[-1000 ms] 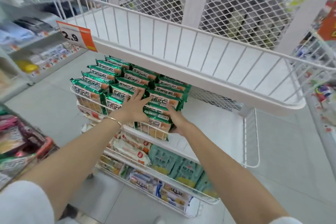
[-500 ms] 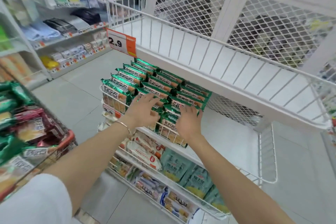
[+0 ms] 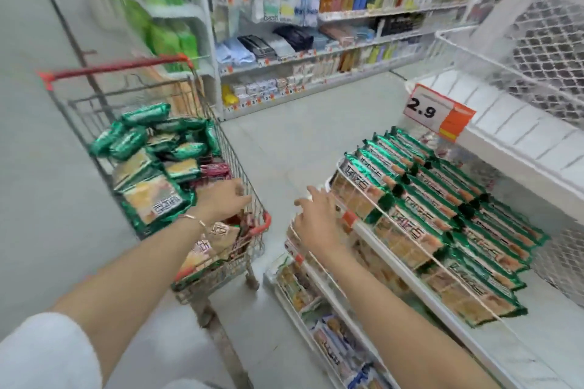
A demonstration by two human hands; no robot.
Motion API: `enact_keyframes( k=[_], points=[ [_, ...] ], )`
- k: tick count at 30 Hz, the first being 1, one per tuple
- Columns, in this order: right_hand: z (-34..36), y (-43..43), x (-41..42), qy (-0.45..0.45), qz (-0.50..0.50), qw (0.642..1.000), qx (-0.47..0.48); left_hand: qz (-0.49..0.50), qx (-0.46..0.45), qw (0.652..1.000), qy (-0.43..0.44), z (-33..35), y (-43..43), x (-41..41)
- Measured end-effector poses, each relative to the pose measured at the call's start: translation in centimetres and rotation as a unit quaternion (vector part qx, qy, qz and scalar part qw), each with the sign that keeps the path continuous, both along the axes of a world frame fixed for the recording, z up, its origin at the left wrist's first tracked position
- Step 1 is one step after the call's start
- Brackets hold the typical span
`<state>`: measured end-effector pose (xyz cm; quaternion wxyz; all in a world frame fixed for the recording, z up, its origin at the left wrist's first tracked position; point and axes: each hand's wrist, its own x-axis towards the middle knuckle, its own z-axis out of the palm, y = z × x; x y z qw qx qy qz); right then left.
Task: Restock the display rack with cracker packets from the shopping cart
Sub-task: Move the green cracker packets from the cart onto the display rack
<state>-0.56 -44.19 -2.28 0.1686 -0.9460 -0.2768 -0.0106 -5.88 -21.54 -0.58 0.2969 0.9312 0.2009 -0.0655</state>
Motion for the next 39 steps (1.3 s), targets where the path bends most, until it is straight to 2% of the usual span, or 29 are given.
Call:
enact_keyframes(
  k=[3, 8, 13, 16, 19, 23, 27, 29, 33, 36, 39],
  points=[
    [-1.3, 5.9, -1.0, 0.035, 0.044, 0.998, 0.002, 0.069, -0.027, 0.997, 0.017, -1.1, 5.5, -3.4],
    [-3.6, 13.6, -1.5, 0.076, 0.114, 0.991, -0.011, 0.178, -0.021, 0.983, 0.033, -3.2, 11.8, -7.9],
    [-6.6, 20.0, 0.3, 0.121, 0.172, 0.975, -0.076, 0.27, -0.051, 0.96, 0.055, -5.4, 16.3, -10.1],
    [-7.3, 23.9, 2.4, 0.151, 0.216, 0.958, -0.113, 0.335, -0.071, 0.938, 0.055, -6.2, 18.7, -10.4],
    [-7.5, 29.2, 5.0, 0.208, 0.26, 0.938, -0.099, 0.418, -0.093, 0.903, 0.037, -6.7, 20.0, -10.6],
    [-6.3, 36.7, 7.2, 0.371, 0.178, 0.911, -0.038, 0.479, -0.119, 0.869, 0.009, -7.2, 20.3, -10.5],
    [-6.9, 44.3, 9.0, 0.391, 0.136, 0.91, -0.021, 0.542, -0.125, 0.831, -0.018, -8.1, 20.1, -11.0],
    [-7.5, 46.6, 9.0, 0.434, 0.132, 0.891, -0.026, 0.569, -0.134, 0.811, -0.018, -8.6, 20.1, -11.5],
    [-9.6, 48.0, 9.2, 0.428, 0.144, 0.891, -0.052, 0.609, -0.163, 0.775, -0.031, -9.1, 21.0, -11.4],
    [-9.5, 48.9, 10.1, 0.469, 0.137, 0.871, -0.053, 0.618, -0.185, 0.762, -0.046, -8.5, 22.2, -9.5],
    [-8.1, 48.3, 11.4, 0.536, 0.1, 0.838, -0.01, 0.65, -0.259, 0.706, -0.112, -7.4, 23.4, -6.9]
  ],
)
